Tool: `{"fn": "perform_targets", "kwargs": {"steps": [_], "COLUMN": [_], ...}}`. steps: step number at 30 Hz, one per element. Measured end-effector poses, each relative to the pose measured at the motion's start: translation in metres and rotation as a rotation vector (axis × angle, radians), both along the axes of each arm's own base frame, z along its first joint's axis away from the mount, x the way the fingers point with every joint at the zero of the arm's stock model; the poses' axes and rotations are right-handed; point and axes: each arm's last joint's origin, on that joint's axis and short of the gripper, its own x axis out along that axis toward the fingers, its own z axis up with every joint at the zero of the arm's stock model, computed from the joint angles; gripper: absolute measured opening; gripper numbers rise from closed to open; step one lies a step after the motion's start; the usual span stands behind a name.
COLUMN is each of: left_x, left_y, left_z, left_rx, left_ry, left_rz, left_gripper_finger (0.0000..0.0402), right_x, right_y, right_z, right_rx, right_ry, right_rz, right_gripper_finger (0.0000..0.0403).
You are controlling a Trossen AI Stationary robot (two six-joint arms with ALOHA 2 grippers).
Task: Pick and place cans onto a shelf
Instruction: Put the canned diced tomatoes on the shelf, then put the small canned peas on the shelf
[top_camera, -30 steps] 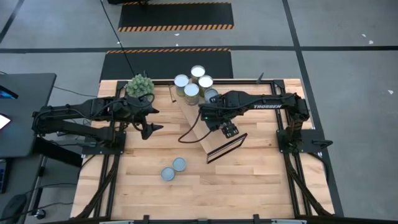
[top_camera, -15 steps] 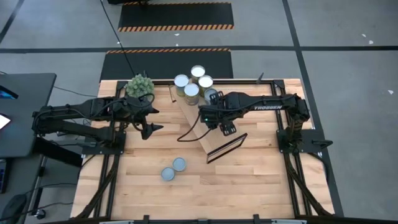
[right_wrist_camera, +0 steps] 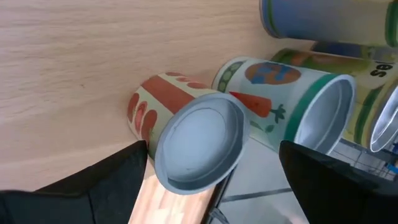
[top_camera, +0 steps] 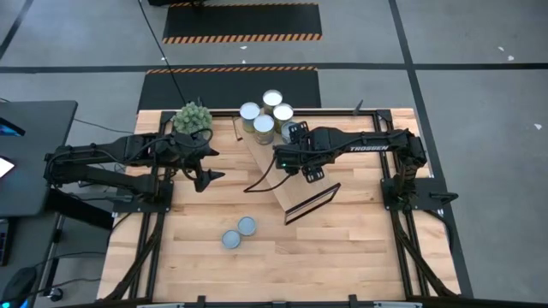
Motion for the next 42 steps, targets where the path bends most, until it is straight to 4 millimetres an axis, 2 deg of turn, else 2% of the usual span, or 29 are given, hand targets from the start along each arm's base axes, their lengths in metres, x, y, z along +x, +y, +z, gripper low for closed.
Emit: {"fn": "perform_targets", "kwargs": {"steps": [8, 14, 17, 22, 29, 36, 42], "left_x": [0.000, 0.001, 0.002, 0.011, 0.030, 0.050, 0.073], "left_y": [-0.002, -0.012, -0.022, -0.038, -0.058, -0.078, -0.094], "left_z": [0.000, 0.000, -0.001, -0.009, -0.030, -0.056, -0.087], "left_rx": [-0.070, -0.231, -0.259, -0.209, -0.125, -0.017, 0.059], "left_ry": [-0.007, -0.013, 0.001, 0.063, 0.196, 0.318, 0.426], "left_rz": [-0.046, -0.250, -0.338, -0.402, -0.368, -0.361, -0.389], "left_gripper_finger": [0.0377, 0.0377, 0.0377, 0.0377, 0.0377, 0.0377, 0.0377], "right_x": [0.000, -0.003, -0.009, -0.022, -0.047, -0.075, -0.091], "right_y": [-0.002, 0.000, 0.008, 0.020, 0.044, 0.079, 0.108], "right_z": [0.001, 0.003, 0.009, 0.027, 0.052, 0.073, 0.079], "right_rx": [-0.044, -0.038, -0.029, -0.025, 0.025, 0.163, 0.230], "right_ry": [-0.002, -0.017, -0.050, -0.186, -0.369, -0.495, -0.537], "right_rz": [-0.011, -0.036, -0.057, -0.151, -0.240, -0.233, -0.188], "right_gripper_finger": [0.0373, 0.0373, 0.0373, 0.0373, 0.0373, 0.0373, 0.0373]}}
